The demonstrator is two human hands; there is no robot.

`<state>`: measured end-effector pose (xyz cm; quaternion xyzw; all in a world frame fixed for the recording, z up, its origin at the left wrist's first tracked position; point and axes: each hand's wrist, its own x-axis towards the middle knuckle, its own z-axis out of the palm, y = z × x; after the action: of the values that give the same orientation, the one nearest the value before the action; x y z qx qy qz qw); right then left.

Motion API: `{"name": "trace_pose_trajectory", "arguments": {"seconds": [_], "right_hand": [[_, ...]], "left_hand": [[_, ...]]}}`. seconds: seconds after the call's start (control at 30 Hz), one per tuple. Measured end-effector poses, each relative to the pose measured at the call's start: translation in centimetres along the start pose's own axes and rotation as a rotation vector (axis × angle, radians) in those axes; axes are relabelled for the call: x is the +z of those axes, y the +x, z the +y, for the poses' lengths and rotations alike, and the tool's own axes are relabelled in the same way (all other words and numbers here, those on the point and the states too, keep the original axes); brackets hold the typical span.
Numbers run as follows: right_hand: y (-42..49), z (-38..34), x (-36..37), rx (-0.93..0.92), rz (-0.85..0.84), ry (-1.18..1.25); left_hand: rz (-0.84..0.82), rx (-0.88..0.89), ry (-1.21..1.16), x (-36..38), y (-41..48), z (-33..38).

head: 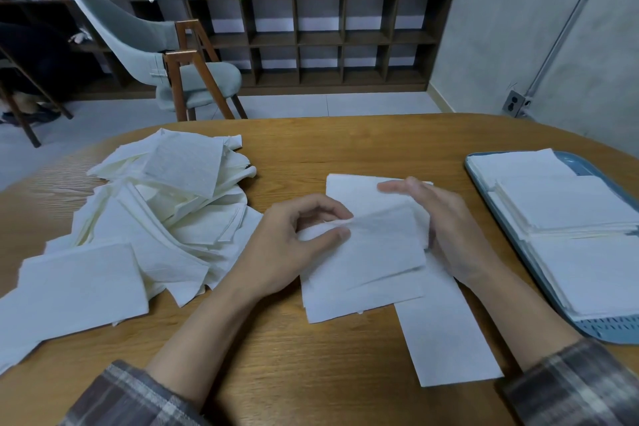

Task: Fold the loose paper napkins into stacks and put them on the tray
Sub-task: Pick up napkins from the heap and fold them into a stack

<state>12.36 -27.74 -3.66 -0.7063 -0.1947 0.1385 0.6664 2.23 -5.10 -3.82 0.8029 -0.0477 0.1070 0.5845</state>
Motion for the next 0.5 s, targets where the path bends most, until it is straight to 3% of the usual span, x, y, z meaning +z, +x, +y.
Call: {"name": "trace_pose_trajectory", "arguments": {"seconds": [0.1,0.3,0.5], "right_hand": [[-0.6,0.0,0.3,0.029,-0.137,0.043],[-1.2,-0.8,1.0,0.000,-0.135,-0.013],[-1.2,-0.7,1.4,-0.022,-0.180,-0.031]], "left_hand": [[0.060,0.013,-0.038,0.0,-0.1,0.4],[0.208,-0.009,-0.015,0.3,0.1,0.0],[0.176,-0.066,-0.036,0.6,0.2,0.0]]}}
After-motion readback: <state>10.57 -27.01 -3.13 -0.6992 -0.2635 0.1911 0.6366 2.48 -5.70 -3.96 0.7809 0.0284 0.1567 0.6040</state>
